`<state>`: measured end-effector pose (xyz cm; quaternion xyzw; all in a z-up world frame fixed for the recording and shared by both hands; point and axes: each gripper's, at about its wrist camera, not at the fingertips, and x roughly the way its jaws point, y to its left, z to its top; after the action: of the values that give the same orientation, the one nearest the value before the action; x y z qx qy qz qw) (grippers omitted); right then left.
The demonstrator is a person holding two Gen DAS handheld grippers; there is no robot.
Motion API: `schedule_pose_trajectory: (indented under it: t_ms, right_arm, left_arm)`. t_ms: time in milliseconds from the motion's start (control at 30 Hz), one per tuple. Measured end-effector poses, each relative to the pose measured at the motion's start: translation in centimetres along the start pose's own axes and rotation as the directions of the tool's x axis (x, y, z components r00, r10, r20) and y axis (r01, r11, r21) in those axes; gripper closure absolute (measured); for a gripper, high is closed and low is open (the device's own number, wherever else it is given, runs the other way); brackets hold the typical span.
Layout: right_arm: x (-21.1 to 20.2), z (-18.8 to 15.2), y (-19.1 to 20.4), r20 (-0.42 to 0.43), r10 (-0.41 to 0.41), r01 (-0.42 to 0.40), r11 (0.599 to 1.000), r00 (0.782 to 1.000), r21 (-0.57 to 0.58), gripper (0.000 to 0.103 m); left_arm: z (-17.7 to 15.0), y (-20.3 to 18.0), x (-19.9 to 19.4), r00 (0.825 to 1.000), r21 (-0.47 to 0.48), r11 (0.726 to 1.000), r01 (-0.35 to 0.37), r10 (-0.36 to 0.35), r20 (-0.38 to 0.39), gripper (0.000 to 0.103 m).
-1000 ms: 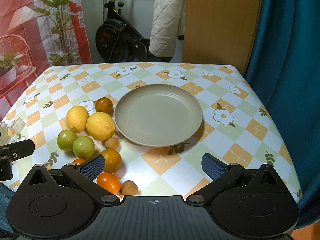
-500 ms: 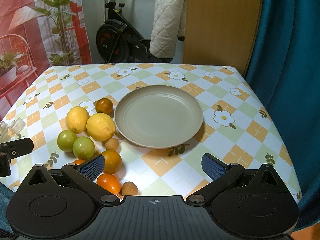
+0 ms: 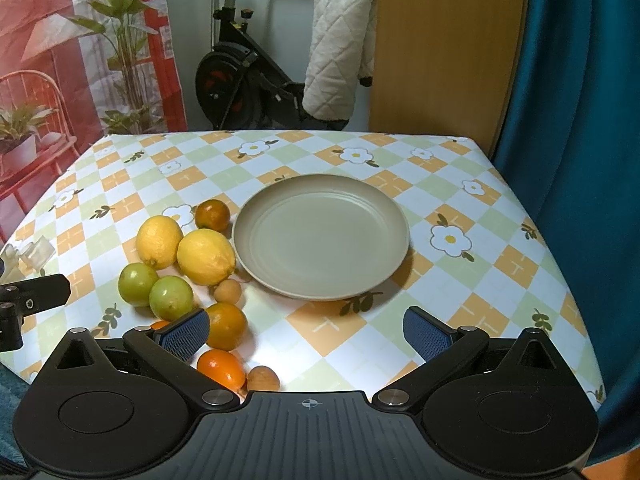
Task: Organize fruits
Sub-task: 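Move the left tool down toward the small orange tangerine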
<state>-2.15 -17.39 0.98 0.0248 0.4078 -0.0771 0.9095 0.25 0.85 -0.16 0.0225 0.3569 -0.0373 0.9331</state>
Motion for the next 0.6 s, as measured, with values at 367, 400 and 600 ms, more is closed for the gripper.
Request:
schedule_pose_trajectory:
  t_ms: [367, 400, 600]
  right_arm:
    - [-0.6, 0.6, 0.1, 0.136, 0.029, -0.018, 0.997, 0.990, -0.080, 0.001]
    - [-0.6, 0.7, 0.1, 0.152, 0.035, -0.022, 0.996, 0.988, -0.090, 0.001]
    - [0.0, 1.1, 0.4, 0.193, 0.116, -0.093, 0.987, 0.974, -0.128, 0.001]
  left_arm:
    - [1.1, 2.8, 0.6, 0.995, -0.073, 0.997, -0.023, 0.030, 0.097, 0.010]
    - [1.2, 3.0, 0.6, 0.994, -0.083, 0.996, -0.023, 0.032, 0.102, 0.010]
    - [1.4, 3.1, 1.4, 0.989, -0.046, 0.999, -0.020, 0.027, 0.146, 0.010]
